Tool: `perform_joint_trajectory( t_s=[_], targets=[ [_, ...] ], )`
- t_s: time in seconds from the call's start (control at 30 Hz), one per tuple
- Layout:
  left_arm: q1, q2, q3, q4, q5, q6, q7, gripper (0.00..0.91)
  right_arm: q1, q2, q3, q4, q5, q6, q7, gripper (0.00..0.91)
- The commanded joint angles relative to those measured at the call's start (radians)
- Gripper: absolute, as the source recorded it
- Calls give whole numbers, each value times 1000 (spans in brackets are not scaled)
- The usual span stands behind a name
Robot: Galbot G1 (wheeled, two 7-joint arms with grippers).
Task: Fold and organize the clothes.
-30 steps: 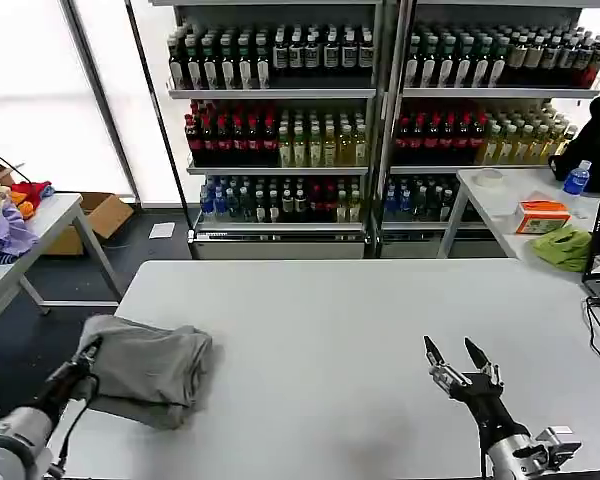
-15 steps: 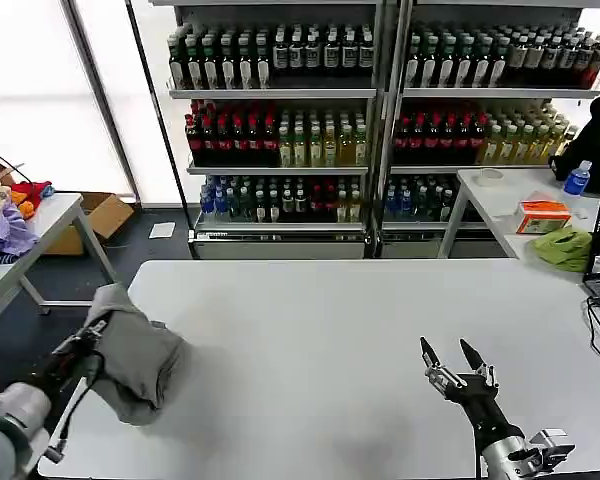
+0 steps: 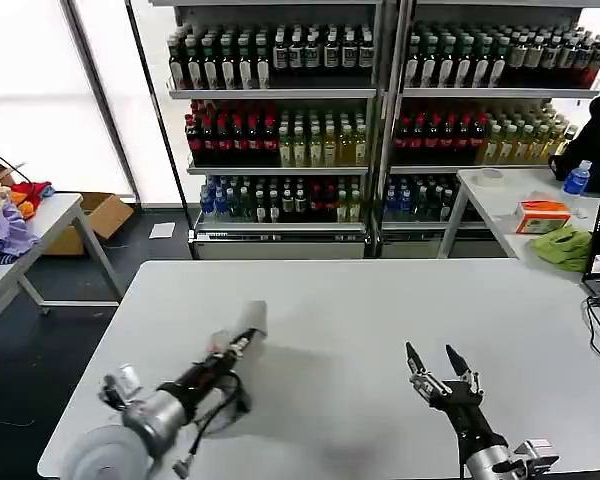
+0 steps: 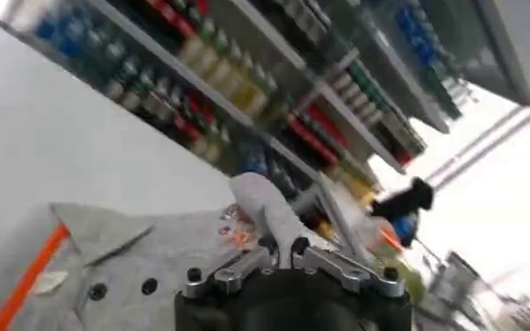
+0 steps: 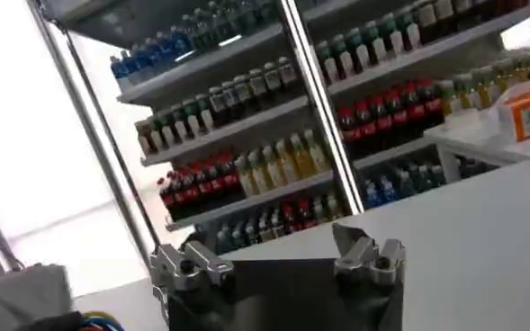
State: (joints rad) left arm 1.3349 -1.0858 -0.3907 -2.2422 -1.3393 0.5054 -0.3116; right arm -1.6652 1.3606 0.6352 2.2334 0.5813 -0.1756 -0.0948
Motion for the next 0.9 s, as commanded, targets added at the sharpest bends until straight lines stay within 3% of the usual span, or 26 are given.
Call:
perform_joint_trajectory(
  t_s=[0.03, 0.23, 0.43, 0.57, 0.73, 0.77, 0.8, 0.9],
  targets=[
    [-189, -208, 408, 292, 238, 35, 222, 907, -15, 12, -91, -26, -45, -5, -5, 907],
    [-192, -224, 359, 282, 244, 15, 250, 907, -3, -2, -129, -74, -59, -19, 0, 907],
    [-129, -140, 222, 99, 442, -14, 298, 907, 44, -33, -195, -128, 5, -94, 32, 907],
    [-17, -72, 28, 39, 730, -6, 342, 907, 113, -33, -274, -180, 19, -205, 134, 907],
    [67, -59, -212, 25, 778, -42, 334, 907, 209, -37, -361, -265, 61, -242, 116, 907],
    [74, -60, -228, 23, 777, -43, 334, 907, 219, -34, -367, -276, 83, -253, 120, 322],
    [82, -63, -257, 20, 779, -49, 336, 907, 237, -27, -374, -291, 106, -279, 133, 0],
    [103, -78, -300, 3, 781, -58, 338, 907, 282, -4, -392, -333, 117, -284, 161, 0]
  ],
)
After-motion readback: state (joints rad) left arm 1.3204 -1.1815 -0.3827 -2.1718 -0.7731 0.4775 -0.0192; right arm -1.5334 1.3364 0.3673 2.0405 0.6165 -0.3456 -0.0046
